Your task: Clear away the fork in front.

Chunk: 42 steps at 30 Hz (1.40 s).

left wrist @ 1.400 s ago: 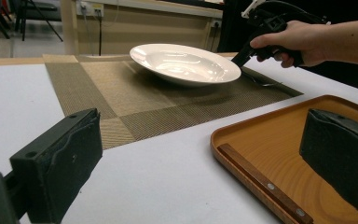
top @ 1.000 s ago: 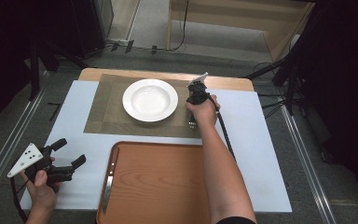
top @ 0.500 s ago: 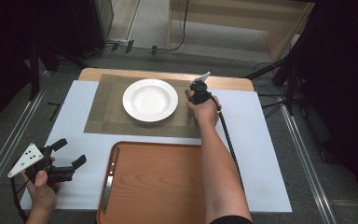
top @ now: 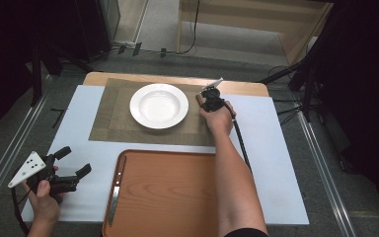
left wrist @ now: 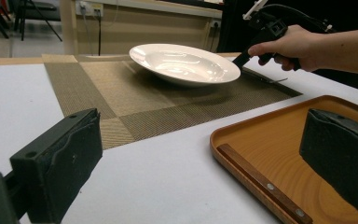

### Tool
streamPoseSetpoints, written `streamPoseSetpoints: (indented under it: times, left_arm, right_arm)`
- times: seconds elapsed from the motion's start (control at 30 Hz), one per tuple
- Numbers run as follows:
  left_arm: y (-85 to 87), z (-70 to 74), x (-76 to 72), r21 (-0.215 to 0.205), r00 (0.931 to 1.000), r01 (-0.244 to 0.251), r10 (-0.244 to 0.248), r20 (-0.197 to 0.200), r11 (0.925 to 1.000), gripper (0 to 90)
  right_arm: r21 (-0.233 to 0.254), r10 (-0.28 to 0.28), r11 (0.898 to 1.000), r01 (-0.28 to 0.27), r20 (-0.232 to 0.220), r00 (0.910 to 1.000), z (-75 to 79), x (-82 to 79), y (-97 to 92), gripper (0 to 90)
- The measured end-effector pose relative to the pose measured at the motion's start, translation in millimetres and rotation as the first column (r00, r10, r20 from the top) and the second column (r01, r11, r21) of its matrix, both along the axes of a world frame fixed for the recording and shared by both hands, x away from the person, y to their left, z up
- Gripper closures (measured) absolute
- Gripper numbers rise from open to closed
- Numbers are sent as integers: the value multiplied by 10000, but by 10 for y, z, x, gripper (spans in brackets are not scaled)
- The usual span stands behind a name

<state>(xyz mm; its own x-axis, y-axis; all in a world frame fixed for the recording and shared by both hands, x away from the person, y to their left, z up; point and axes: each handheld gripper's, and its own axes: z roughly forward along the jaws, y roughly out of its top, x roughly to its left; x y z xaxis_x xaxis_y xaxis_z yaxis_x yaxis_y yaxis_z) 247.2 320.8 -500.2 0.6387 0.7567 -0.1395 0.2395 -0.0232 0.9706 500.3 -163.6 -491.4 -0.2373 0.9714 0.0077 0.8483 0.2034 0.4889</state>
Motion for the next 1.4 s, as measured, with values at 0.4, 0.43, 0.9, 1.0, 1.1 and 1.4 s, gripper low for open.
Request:
streamPoseSetpoints:
  times: [0.4,0.43,0.9,1.0,1.1,1.4]
  left_arm:
    - [-13,3,4,63,10000,31,-31,12,10000,0]
    - [-15,3,5,78,10000,37,-37,16,10000,0]
    - [-35,10,1,236,10000,54,-55,53,9997,0]
    - [-40,14,3,259,10000,27,-28,40,9997,0]
    - [-49,17,-1,357,10000,23,-24,50,9994,0]
    - [-82,34,-15,498,9999,36,-41,94,9988,0]
  right_arm:
    - [978,379,9941,-468,908,9951,48,-163,-135,770]
    - [1071,415,9929,-524,1012,9940,53,-180,-146,770]
    - [1887,895,9710,-1470,2834,9548,143,-526,-284,769]
    - [2183,847,9626,-1606,3205,9435,190,-603,-320,769]
    - [2340,1007,9527,-1939,3590,9279,233,-682,-348,769]
    - [2889,934,9267,-2403,4422,8920,293,-944,-488,769]
